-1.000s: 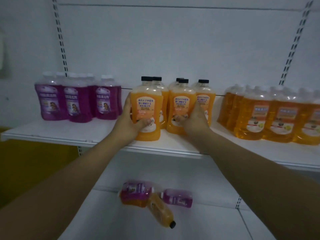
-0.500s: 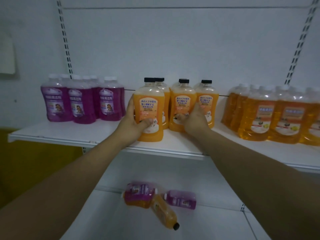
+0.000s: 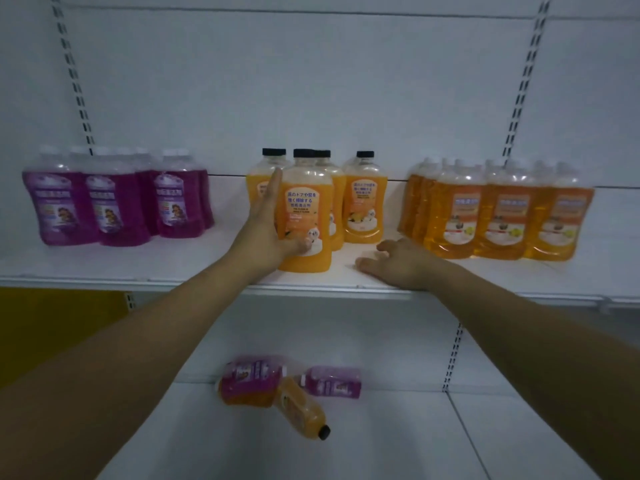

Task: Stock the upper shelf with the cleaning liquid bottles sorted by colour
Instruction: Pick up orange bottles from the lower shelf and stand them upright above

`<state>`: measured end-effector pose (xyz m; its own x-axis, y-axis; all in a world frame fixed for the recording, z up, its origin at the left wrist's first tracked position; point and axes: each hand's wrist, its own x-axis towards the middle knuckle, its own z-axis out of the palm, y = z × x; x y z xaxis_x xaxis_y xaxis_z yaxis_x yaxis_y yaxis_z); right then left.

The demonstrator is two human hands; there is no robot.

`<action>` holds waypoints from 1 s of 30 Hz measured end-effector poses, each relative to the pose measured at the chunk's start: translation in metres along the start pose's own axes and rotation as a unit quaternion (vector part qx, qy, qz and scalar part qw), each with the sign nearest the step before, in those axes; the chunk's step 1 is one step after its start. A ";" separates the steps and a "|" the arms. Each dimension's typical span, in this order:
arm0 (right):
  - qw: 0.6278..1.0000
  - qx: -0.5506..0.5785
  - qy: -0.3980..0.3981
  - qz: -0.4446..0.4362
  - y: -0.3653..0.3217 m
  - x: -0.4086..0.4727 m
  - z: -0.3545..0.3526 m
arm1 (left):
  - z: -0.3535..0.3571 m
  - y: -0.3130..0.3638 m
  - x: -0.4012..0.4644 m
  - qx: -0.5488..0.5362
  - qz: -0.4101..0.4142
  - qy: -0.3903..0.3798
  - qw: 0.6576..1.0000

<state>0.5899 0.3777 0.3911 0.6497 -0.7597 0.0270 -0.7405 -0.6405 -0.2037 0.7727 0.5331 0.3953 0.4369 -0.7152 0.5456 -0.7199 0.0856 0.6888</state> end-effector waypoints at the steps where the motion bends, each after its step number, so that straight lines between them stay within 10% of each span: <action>1: 1.000 -0.008 -0.016 0.001 0.007 -0.004 -0.001 | 0.008 0.006 0.001 0.024 0.003 0.001 1.000; 30: 0.998 -0.051 0.009 -0.024 0.034 -0.017 0.008 | 0.108 0.023 0.073 0.510 0.096 0.042 0.854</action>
<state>0.5550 0.3698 0.3757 0.6821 -0.7294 0.0523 -0.7230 -0.6834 -0.1009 0.7296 0.4081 0.3997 0.2646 -0.6999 0.6634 -0.8589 -0.4838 -0.1679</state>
